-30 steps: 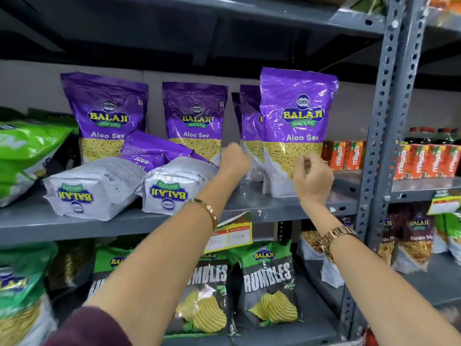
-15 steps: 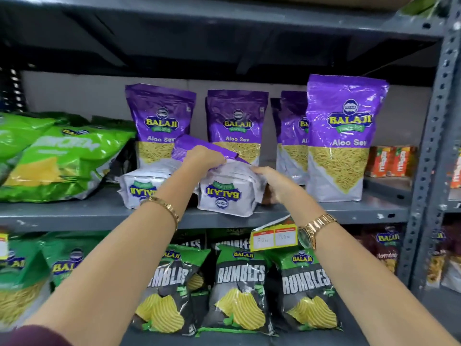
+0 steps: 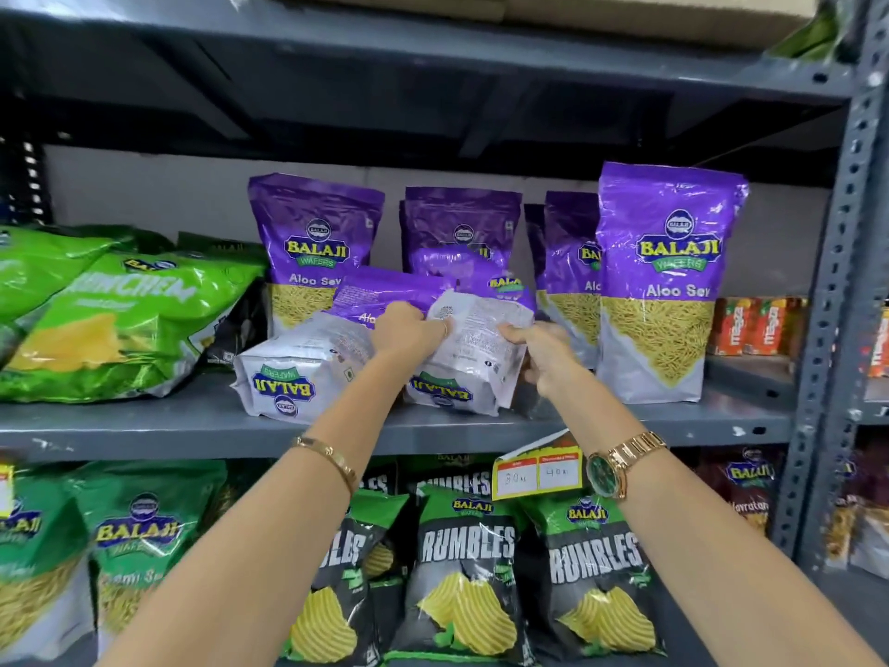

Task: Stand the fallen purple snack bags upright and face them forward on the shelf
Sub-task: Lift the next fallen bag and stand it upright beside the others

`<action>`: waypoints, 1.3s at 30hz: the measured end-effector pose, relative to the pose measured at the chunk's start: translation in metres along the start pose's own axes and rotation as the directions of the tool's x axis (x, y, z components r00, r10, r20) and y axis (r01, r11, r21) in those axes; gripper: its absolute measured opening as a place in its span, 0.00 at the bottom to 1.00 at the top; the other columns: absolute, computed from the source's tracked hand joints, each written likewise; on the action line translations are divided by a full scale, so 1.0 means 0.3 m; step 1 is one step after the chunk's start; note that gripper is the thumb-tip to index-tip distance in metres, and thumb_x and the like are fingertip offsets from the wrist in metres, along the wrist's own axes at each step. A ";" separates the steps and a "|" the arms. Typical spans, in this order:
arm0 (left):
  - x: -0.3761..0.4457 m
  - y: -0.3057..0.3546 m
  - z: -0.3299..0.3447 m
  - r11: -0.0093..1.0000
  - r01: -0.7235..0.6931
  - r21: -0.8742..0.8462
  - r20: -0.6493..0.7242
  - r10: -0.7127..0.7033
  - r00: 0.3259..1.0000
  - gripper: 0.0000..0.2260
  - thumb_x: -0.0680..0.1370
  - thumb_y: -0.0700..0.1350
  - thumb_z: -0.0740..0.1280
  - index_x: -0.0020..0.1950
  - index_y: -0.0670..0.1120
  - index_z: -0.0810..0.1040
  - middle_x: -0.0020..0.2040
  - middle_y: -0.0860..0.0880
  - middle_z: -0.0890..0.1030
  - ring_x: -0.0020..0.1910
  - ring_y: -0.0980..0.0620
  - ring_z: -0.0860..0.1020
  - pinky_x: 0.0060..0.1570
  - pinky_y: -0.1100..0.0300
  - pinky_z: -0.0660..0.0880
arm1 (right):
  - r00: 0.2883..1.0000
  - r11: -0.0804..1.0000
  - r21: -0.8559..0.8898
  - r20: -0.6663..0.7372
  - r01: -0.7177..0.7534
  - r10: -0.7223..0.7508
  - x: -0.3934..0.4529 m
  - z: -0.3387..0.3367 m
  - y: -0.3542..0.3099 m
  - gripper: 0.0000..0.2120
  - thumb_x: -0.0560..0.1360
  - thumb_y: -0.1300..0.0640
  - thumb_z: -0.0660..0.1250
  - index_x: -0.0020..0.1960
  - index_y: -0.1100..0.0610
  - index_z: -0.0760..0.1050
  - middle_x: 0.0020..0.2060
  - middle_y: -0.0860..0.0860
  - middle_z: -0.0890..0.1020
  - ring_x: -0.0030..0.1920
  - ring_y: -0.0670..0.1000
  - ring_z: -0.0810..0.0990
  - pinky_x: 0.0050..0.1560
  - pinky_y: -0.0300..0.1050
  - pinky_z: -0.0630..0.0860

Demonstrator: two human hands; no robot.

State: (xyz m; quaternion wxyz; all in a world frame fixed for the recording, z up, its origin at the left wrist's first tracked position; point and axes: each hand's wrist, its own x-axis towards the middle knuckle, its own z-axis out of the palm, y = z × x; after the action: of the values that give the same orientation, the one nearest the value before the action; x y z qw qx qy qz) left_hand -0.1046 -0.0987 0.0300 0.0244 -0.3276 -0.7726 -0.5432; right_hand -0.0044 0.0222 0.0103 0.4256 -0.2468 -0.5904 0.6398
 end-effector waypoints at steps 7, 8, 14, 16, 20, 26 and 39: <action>-0.012 -0.053 0.070 0.981 -0.186 -0.061 -0.065 0.182 0.981 0.06 0.71 0.40 0.71 0.36 0.40 0.78 0.34 0.44 0.80 0.36 0.42 0.78 0.40 0.59 0.76 | 0.945 0.947 -0.007 0.060 0.322 -0.321 0.028 -0.007 -0.003 0.20 0.67 0.73 0.68 0.53 0.56 0.71 0.50 0.58 0.79 0.48 0.54 0.79 0.47 0.45 0.78; -0.009 -0.050 0.078 0.979 -0.199 -0.034 -0.060 0.196 0.979 0.12 0.71 0.40 0.71 0.30 0.43 0.72 0.29 0.47 0.75 0.34 0.44 0.73 0.35 0.62 0.69 | 0.937 0.938 -0.020 0.058 0.345 -0.344 0.035 -0.011 0.000 0.22 0.67 0.74 0.67 0.55 0.56 0.69 0.50 0.58 0.79 0.49 0.54 0.78 0.44 0.42 0.78; 0.002 -0.070 0.160 0.971 -0.237 -0.030 -0.102 0.233 0.967 0.07 0.71 0.36 0.70 0.43 0.43 0.73 0.36 0.50 0.72 0.40 0.50 0.70 0.38 0.61 0.66 | 0.940 0.953 -0.004 0.165 0.304 -0.299 0.125 -0.061 0.014 0.25 0.68 0.75 0.66 0.59 0.54 0.65 0.47 0.54 0.78 0.54 0.57 0.77 0.54 0.57 0.76; -0.001 -0.086 0.188 0.965 -0.248 -0.086 -0.124 0.237 0.964 0.10 0.71 0.33 0.68 0.49 0.43 0.74 0.42 0.50 0.73 0.44 0.52 0.69 0.36 0.68 0.63 | 0.935 0.958 0.003 0.215 0.288 -0.282 0.160 -0.072 0.017 0.26 0.69 0.74 0.66 0.60 0.54 0.65 0.47 0.53 0.78 0.54 0.58 0.76 0.56 0.57 0.75; 0.002 -0.101 0.211 0.967 -0.235 -0.099 -0.126 0.222 0.967 0.18 0.71 0.30 0.66 0.61 0.37 0.72 0.57 0.42 0.76 0.53 0.48 0.73 0.43 0.71 0.61 | 0.922 0.953 0.028 0.243 0.302 -0.300 0.179 -0.077 0.049 0.24 0.70 0.71 0.65 0.62 0.54 0.65 0.48 0.52 0.80 0.49 0.50 0.80 0.48 0.46 0.77; 0.005 -0.114 0.219 0.967 -0.189 -0.174 -0.150 0.163 0.975 0.20 0.72 0.38 0.71 0.62 0.39 0.72 0.56 0.39 0.78 0.57 0.41 0.76 0.58 0.53 0.71 | 0.941 0.946 0.160 0.149 0.282 -0.305 0.183 -0.062 0.056 0.09 0.78 0.56 0.54 0.50 0.53 0.73 0.45 0.47 0.79 0.43 0.42 0.78 0.48 0.42 0.72; -0.063 -0.068 0.246 0.832 0.121 -0.542 -0.103 -0.209 0.972 0.22 0.78 0.44 0.62 0.72 0.40 0.65 0.70 0.42 0.69 0.69 0.45 0.69 0.67 0.56 0.64 | 0.998 0.998 -0.008 -0.031 -0.060 0.060 0.248 -0.054 0.106 0.36 0.71 0.31 0.50 0.69 0.55 0.67 0.68 0.54 0.72 0.67 0.56 0.70 0.70 0.58 0.64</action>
State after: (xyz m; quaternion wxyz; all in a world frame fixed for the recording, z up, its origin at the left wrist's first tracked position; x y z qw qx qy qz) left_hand -0.0772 -0.0488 -0.0245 -0.0534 -0.2094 -0.6128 -0.7601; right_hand -0.0377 0.0951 -0.0095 0.4141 -0.2761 -0.5790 0.6458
